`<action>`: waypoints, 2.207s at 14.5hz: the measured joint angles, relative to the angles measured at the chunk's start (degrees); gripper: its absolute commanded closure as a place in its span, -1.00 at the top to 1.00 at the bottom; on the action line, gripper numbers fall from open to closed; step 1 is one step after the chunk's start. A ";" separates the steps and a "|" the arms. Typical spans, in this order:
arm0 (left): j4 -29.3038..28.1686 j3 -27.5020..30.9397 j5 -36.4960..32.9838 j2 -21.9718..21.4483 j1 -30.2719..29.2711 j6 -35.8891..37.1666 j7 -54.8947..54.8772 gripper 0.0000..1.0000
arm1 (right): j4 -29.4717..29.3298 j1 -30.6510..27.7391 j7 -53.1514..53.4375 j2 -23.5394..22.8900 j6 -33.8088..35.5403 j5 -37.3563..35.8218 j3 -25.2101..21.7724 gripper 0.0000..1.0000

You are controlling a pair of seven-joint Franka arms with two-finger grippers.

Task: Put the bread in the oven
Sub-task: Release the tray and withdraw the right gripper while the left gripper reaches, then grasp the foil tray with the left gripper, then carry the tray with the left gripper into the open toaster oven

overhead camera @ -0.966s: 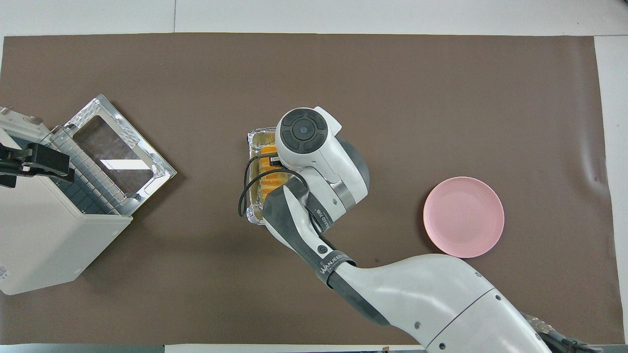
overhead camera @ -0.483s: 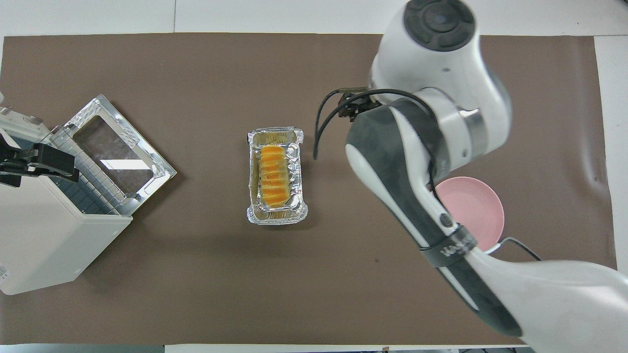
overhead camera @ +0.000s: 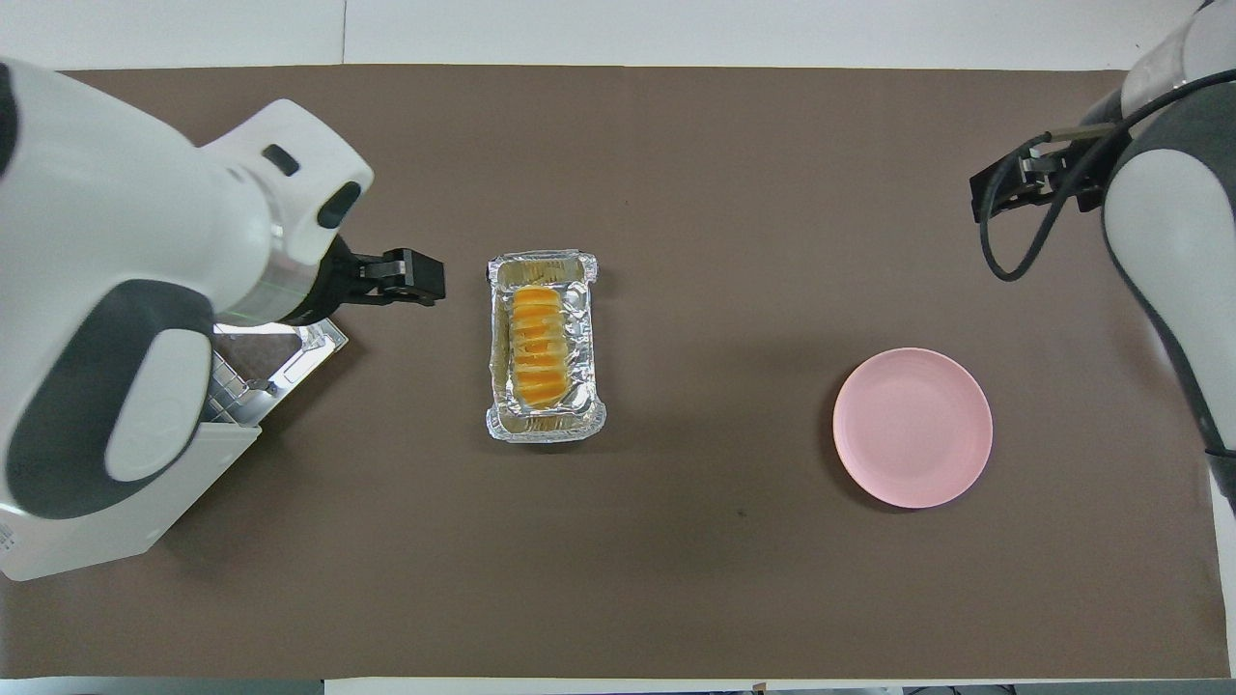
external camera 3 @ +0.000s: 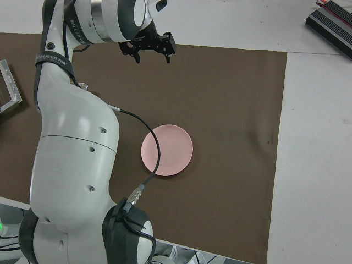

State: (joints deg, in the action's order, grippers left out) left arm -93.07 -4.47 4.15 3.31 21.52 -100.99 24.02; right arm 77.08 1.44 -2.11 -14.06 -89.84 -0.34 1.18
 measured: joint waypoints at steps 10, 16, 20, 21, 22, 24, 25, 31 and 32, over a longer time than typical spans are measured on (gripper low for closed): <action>-3.62 0.18 1.22 20.18 11.60 -20.89 9.61 0.22 | 17.18 -4.59 -4.07 16.02 0.15 0.08 0.33 1.00; -8.53 0.40 1.22 21.72 14.15 -26.61 11.59 -0.70 | 17.98 -4.59 -4.07 16.54 0.13 0.08 0.33 1.00; -9.54 0.65 1.22 21.63 14.21 -27.20 11.72 -1.00 | 17.98 -4.59 -4.07 16.54 0.13 0.08 0.33 1.00; -9.43 0.79 1.22 21.55 14.22 -27.03 12.04 -1.00 | 17.98 -4.59 -4.07 16.54 0.13 0.08 0.33 1.00; -9.02 1.08 1.22 21.47 14.22 -26.21 12.29 -1.00 | 17.98 -4.59 -4.07 16.54 0.13 0.08 0.33 1.00; -6.70 2.42 1.22 21.30 14.22 -21.95 12.45 -1.00 | 17.98 -4.59 -4.07 16.54 0.13 0.08 0.33 1.00; -4.77 3.63 1.22 21.11 14.18 -19.15 12.53 -1.00 | 17.98 -4.59 -4.07 16.54 0.13 0.08 0.33 1.00; 3.23 16.53 1.20 16.19 13.04 -3.69 12.48 -1.00 | 17.98 -4.59 -4.07 16.55 0.13 0.08 0.33 1.00; 3.15 18.86 1.20 16.07 12.83 -2.98 12.43 -1.00 | 17.98 -4.59 -4.07 16.55 0.13 0.08 0.33 1.00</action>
State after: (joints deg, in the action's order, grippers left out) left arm -89.92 14.38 5.35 19.39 34.35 -103.97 36.45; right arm 95.06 -3.15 -6.18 2.49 -89.71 -0.26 1.51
